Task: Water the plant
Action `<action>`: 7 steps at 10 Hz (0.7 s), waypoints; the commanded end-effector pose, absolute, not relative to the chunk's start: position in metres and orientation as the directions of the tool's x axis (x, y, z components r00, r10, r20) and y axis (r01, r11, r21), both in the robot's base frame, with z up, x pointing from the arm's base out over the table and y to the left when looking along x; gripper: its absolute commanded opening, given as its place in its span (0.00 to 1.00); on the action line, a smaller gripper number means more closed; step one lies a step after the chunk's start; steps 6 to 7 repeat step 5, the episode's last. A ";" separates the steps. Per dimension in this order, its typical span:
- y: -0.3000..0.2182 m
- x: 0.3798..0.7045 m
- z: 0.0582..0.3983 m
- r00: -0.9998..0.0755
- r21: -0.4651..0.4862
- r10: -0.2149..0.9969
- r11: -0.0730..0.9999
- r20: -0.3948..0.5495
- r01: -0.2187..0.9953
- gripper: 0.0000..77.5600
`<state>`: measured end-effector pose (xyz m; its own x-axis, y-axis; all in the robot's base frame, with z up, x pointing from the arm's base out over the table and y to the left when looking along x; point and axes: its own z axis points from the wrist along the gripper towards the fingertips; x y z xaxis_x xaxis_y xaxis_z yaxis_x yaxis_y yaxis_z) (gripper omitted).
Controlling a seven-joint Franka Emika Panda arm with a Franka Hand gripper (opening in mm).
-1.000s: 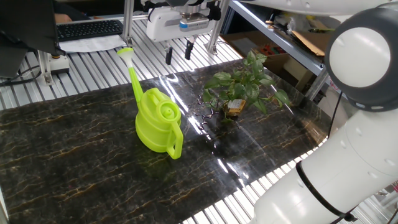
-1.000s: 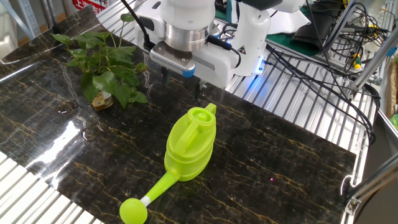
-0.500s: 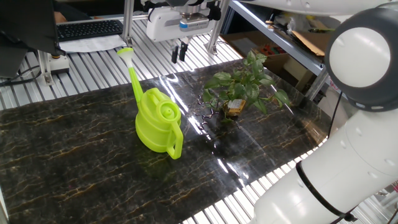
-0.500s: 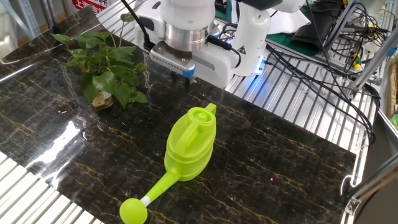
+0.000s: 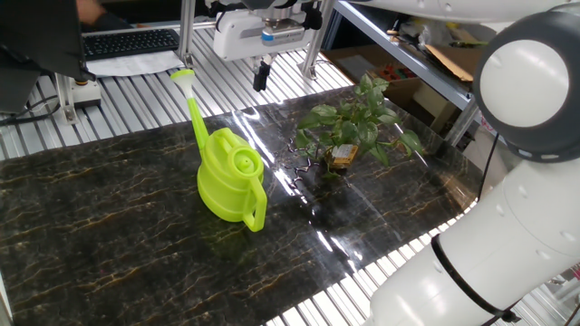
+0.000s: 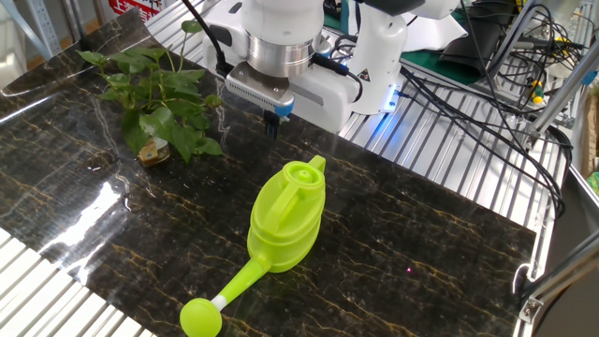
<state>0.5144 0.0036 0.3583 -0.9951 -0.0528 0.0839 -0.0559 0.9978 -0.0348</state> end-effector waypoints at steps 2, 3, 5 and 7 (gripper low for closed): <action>-0.006 0.517 0.358 -0.997 0.008 -0.048 0.999 0.055 -0.048 0.01; -0.006 0.517 0.358 -0.998 0.007 -0.048 0.999 0.049 -0.048 0.01; -0.006 0.517 0.358 -0.998 0.006 -0.045 0.999 0.048 -0.045 0.01; -0.006 0.517 0.358 -0.998 0.006 -0.045 0.999 0.048 -0.045 0.01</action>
